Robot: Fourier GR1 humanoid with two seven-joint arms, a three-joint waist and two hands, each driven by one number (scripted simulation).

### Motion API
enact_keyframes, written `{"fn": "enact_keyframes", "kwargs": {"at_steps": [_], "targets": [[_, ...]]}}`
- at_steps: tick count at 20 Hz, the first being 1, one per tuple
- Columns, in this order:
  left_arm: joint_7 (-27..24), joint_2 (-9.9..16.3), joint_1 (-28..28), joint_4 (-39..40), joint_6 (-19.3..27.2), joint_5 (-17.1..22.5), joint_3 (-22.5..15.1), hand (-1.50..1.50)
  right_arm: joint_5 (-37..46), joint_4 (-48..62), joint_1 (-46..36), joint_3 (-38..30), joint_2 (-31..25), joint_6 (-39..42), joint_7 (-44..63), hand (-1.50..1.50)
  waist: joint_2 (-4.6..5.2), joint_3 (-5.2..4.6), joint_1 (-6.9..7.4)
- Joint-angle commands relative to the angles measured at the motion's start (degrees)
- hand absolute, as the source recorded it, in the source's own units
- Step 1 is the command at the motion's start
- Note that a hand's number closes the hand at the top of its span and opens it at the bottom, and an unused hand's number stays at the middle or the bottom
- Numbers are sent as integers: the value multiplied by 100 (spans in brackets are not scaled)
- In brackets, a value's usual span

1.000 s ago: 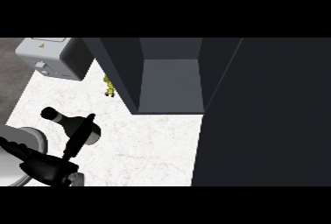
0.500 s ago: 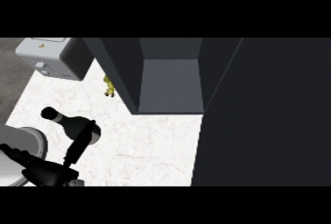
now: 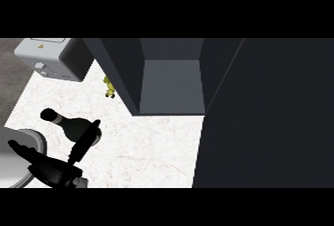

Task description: Pick up the wine, place it into the cabinet and close the cabinet

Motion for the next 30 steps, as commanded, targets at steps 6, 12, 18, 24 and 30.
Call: {"fn": "enact_keyframes", "kwargs": {"at_steps": [6,12,18,24,30], "targets": [[-534,49,-208,280,87,756,-53,-150,-267,-480,155,138,87,-35,134,-150,3,-17,-36],[-795,56,-234,401,87,1242,-92,-150,-291,-301,289,56,73,105,-155,-150,7,-19,-53],[-1067,-98,-593,231,87,1545,92,150,-255,-292,-34,280,128,-138,109,-150,10,-45,-44],[-1376,0,-570,96,-98,1902,-212,150,-102,-332,75,386,167,-136,5,-150,12,-42,-124],[-1910,-108,-794,539,-165,2155,31,150,-321,-241,-27,186,59,-156,83,-150,47,-36,-137]]}}
